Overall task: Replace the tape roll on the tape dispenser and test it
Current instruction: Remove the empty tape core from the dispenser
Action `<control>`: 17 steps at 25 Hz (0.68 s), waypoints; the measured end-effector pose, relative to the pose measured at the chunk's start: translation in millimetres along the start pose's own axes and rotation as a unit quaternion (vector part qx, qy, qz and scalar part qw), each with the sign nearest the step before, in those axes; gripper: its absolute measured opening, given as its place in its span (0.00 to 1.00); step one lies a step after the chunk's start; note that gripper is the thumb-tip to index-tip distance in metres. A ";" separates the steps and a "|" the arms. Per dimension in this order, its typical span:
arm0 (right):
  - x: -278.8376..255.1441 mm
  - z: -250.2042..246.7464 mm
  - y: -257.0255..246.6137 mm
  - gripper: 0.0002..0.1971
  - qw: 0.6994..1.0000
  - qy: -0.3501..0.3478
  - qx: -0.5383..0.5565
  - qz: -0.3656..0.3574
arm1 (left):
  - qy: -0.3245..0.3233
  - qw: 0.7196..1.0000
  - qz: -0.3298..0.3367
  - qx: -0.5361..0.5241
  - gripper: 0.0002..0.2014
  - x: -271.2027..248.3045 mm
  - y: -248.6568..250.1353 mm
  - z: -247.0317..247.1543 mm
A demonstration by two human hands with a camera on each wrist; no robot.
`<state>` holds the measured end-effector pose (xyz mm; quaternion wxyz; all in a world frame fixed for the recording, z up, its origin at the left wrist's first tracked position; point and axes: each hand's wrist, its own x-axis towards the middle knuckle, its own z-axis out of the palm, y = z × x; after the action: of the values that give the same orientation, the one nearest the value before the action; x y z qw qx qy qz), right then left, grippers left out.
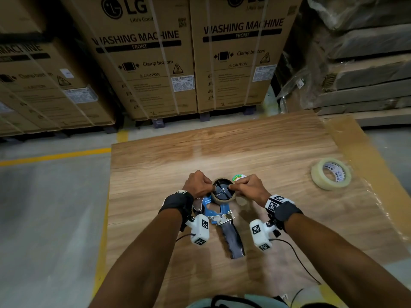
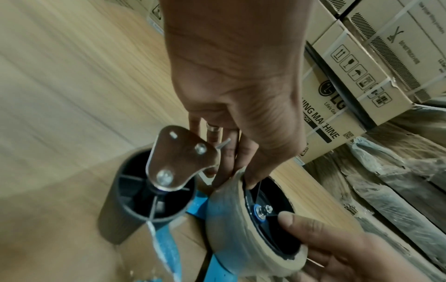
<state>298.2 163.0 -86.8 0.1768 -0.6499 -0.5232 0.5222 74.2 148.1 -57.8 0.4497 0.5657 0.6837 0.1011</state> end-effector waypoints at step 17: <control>-10.8 10.9 -6.0 0.18 0.990 0.077 -0.114 -0.042 | 0.092 0.994 -0.051 -0.042 0.12 0.0 1.1 23.3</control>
<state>286.8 152.5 -81.2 0.1631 -0.6817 -0.5912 0.3990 91.9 139.8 -70.4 0.4133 0.4990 0.7452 0.1581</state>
